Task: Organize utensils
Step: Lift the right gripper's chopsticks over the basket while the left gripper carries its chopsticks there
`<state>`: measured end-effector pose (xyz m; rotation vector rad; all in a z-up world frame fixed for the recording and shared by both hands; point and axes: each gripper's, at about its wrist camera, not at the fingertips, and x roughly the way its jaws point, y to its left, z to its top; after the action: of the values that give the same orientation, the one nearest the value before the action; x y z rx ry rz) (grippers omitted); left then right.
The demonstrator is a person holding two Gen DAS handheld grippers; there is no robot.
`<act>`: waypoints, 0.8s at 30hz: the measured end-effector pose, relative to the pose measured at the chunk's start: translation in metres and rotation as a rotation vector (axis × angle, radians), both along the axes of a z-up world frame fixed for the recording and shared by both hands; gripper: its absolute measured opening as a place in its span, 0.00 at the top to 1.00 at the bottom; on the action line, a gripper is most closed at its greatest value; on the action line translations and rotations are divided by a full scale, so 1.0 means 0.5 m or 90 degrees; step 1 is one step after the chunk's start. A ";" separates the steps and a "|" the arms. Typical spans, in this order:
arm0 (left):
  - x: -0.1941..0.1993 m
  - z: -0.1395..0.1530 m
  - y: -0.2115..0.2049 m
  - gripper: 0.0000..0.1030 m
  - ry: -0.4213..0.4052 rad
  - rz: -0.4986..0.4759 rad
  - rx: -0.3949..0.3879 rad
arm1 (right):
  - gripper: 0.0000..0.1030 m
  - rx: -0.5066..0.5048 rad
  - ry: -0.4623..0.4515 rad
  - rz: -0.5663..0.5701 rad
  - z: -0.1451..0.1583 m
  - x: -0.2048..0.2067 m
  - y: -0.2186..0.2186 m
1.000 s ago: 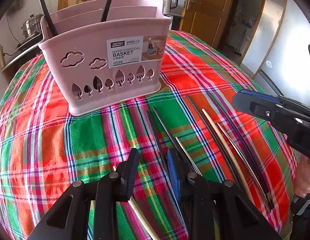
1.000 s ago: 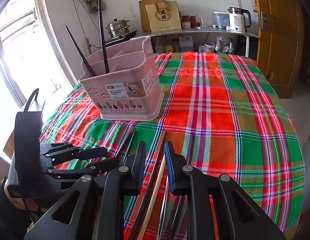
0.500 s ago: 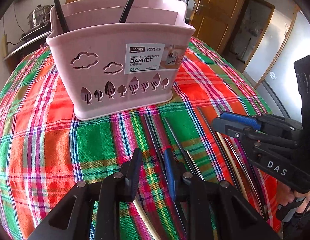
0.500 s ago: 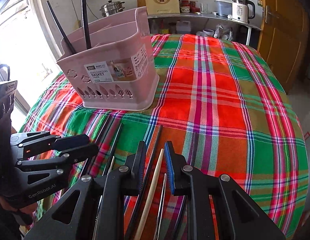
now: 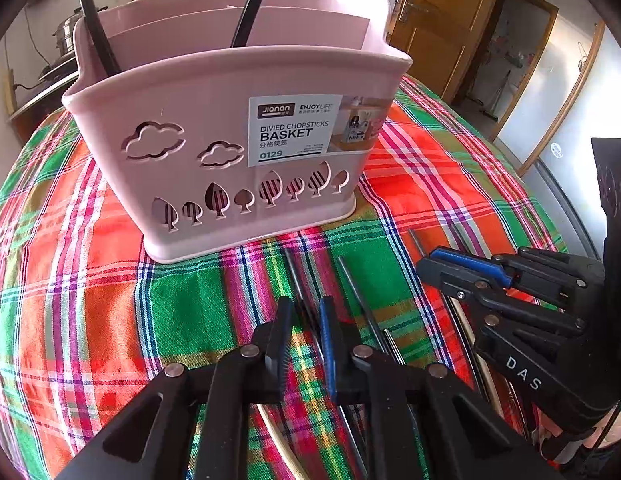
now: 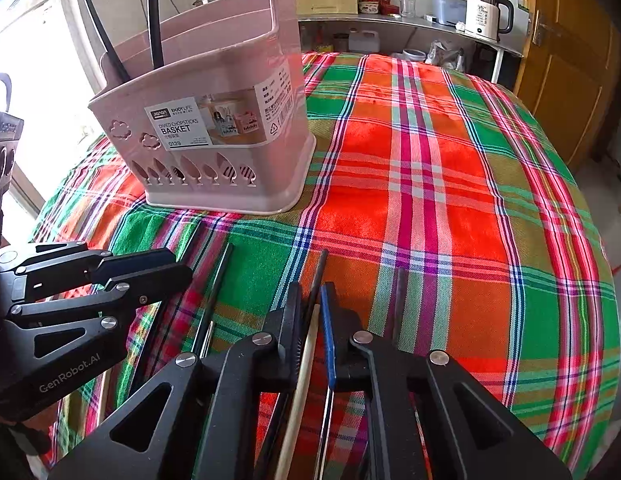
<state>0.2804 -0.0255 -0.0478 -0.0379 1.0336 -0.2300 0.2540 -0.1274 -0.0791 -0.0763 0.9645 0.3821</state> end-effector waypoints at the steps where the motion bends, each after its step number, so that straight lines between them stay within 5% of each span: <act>1: 0.002 0.000 0.000 0.91 0.002 0.001 -0.002 | 0.92 0.002 0.001 0.003 0.001 0.000 0.002; 11: -0.022 0.057 0.013 0.93 -0.027 0.001 -0.054 | 0.95 0.039 -0.031 0.011 0.057 -0.026 0.000; 24: -0.108 0.268 0.034 0.96 -0.166 -0.027 -0.093 | 0.96 0.090 -0.158 0.021 0.232 -0.107 -0.017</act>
<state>0.2264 -0.0087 0.0862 -0.1157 0.7572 -0.3398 0.2006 -0.1359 0.0371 -0.0113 0.6908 0.4591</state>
